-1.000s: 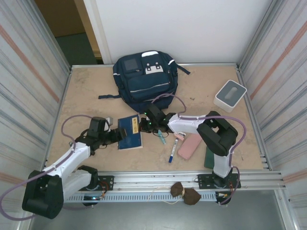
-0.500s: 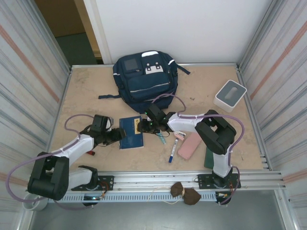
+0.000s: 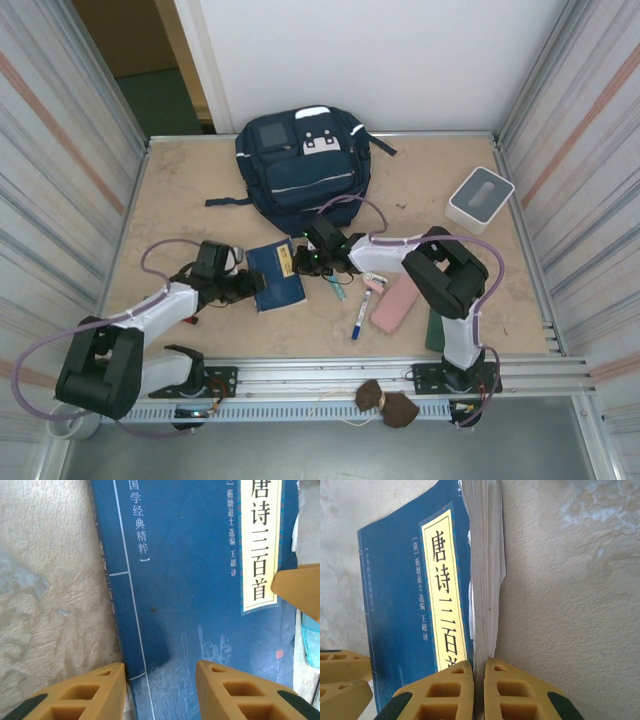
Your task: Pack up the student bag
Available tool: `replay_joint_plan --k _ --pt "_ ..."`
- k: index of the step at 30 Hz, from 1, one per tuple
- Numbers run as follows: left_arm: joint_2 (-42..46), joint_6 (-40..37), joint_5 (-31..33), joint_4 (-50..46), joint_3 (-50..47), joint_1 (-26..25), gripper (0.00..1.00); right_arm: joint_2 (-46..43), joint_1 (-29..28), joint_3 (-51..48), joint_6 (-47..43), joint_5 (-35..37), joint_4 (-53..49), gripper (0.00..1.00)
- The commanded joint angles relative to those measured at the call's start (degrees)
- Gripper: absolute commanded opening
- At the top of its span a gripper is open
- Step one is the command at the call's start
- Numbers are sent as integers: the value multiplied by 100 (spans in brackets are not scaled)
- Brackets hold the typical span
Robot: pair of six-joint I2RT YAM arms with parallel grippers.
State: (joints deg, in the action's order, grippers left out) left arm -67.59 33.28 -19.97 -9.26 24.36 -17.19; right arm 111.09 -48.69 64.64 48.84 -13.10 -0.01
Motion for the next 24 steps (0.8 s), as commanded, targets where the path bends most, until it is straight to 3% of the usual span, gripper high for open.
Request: replay_joint_plan --k 1,9,16,21,24 --pt "370 83 -212 62 -8 70 43 -370 28 -44 -195 -357 89 0" --pt "1644 518 -292 -134 -30 623 64 -1318 396 -512 -370 -1295 581 0" --pt "1754 1390 -1509 895 -194 1060 77 -1950 748 -769 498 -1849 1493 0" --pt "1400 1875 -2325 2032 -278 1095 81 -2170 806 -716 702 -1960 1666 0" --pt "1147 1973 -2648 2471 -217 1087 75 -2142 807 -740 925 -2107 1975 0"
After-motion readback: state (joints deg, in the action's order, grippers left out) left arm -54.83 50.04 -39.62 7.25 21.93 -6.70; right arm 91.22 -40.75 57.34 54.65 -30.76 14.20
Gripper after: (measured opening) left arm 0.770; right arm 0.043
